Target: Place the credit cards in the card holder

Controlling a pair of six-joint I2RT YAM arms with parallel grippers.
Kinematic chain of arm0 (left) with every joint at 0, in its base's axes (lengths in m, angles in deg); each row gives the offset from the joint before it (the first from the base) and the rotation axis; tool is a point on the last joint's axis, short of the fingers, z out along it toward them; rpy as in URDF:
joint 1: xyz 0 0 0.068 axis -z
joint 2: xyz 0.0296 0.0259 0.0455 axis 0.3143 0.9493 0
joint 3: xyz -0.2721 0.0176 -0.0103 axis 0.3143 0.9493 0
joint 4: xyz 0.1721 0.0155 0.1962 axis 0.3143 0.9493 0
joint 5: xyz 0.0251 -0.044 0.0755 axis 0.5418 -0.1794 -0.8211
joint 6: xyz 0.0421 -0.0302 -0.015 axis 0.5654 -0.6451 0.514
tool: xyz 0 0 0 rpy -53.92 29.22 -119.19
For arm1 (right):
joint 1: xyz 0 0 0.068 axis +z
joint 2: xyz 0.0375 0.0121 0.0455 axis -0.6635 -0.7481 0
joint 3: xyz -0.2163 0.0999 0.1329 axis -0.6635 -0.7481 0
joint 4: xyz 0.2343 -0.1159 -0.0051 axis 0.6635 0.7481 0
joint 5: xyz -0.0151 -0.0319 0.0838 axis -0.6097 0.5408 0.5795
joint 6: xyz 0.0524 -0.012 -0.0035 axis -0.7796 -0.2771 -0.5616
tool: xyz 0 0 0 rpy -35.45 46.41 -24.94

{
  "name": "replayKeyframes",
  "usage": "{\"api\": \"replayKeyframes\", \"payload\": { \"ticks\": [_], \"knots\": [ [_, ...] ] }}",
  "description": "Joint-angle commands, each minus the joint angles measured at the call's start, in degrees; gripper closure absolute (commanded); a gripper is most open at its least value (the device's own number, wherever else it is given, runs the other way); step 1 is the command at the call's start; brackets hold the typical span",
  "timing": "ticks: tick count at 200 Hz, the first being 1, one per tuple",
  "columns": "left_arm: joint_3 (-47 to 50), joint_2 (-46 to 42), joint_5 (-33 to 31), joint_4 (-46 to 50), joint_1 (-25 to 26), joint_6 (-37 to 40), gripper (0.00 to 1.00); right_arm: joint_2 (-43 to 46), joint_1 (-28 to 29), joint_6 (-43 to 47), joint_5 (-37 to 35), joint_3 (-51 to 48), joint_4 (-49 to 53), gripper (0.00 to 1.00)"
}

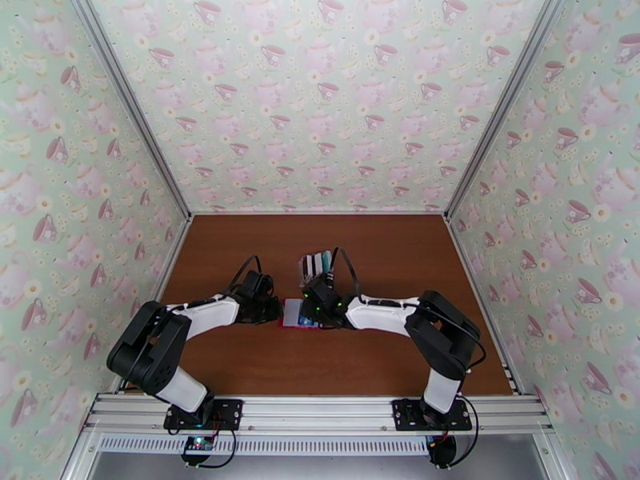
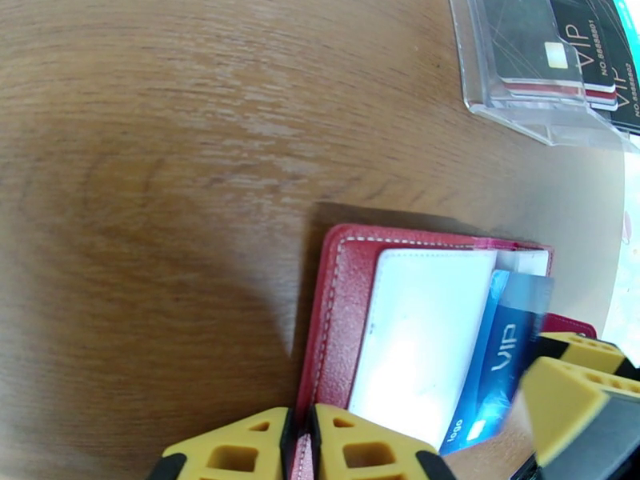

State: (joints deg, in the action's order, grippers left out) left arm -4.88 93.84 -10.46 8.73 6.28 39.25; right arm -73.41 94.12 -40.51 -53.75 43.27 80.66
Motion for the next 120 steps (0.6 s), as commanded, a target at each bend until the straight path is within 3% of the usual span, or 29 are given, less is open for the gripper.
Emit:
{"api": "replayKeyframes", "payload": {
  "ticks": [1,120],
  "knots": [
    [3.2,5.1,3.2,2.4,2.3,-0.5,0.84,-0.4,0.4,0.3,0.1,0.4,0.4,0.63],
    [2.7,5.4,3.3,2.5,2.6,-0.6,0.83,-2.8,0.5,2.5,2.9,4.9,1.6,0.66]
  ]
}}
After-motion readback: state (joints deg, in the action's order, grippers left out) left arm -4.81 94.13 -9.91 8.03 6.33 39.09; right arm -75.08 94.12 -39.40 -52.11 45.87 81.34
